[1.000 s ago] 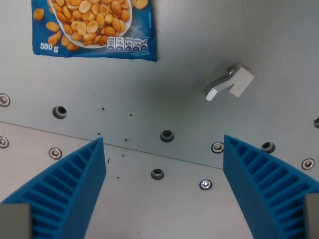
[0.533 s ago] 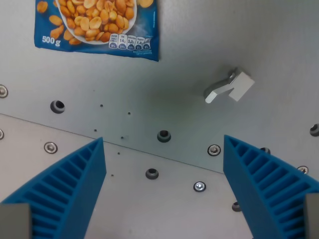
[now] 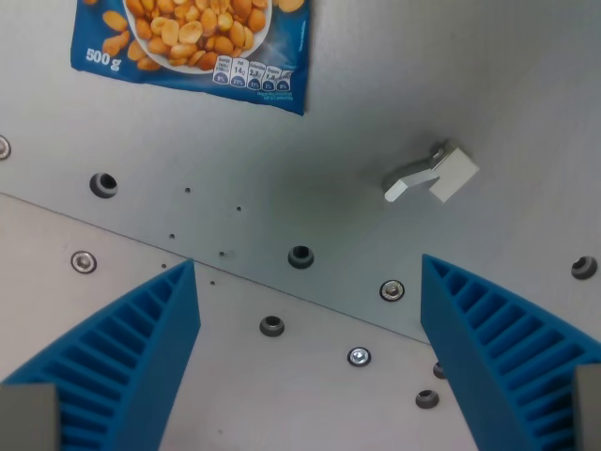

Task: Rotate around base positive z

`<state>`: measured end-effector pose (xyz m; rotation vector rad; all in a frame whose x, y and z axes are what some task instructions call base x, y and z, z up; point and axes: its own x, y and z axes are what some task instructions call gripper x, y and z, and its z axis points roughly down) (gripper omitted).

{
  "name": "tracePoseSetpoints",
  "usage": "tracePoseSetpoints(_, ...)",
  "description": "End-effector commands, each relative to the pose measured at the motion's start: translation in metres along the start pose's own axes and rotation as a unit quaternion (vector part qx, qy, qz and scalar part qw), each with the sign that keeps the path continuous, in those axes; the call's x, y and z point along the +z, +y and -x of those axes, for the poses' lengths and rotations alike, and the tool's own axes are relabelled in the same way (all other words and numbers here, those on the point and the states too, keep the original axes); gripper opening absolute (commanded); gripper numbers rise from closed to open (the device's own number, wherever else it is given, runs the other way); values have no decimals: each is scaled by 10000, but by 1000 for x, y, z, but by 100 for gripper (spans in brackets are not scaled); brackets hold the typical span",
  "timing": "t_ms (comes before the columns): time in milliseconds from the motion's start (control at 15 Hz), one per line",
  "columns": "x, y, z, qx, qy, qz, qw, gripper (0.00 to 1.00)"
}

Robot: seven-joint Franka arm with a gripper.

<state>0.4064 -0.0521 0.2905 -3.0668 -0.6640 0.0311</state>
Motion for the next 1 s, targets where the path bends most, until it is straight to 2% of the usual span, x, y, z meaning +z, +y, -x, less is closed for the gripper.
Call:
tracePoseSetpoints(67,-3,1,0,-797,20,50,9968,100)
tracePoseSetpoints(1000,-3,1,0,-1722,8,69,9850,100)
